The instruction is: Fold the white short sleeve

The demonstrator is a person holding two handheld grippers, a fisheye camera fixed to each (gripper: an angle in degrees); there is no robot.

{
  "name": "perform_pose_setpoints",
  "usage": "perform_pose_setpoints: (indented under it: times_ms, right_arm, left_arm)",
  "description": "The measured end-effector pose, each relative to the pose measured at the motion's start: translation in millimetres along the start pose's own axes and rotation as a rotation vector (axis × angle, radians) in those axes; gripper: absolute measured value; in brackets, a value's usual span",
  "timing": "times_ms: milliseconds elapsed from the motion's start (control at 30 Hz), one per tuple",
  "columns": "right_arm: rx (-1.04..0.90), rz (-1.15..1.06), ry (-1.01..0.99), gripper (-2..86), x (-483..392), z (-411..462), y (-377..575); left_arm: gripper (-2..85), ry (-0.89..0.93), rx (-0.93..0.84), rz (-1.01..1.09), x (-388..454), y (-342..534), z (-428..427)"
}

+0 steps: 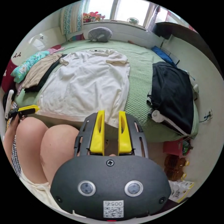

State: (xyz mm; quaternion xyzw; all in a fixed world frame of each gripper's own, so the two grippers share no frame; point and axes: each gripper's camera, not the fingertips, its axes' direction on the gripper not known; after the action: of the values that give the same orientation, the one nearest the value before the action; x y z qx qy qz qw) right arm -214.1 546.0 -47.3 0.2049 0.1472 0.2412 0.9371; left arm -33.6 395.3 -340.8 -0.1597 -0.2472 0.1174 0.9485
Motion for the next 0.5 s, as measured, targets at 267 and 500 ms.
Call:
perform_pose_setpoints:
  times_ms: [267,500]
  right_arm:
    - [-0.038,0.099,-0.073,4.4,12.7,6.7,7.9]
    - [-0.01,0.121,-0.101,4.0,23.0,-6.6,21.1]
  left_arm:
    - [4.0,-0.095,-0.058,0.087,18.7,-0.5,-3.0]
    - [1.0,-0.056,0.095,0.001,-1.9,26.0,-74.3]
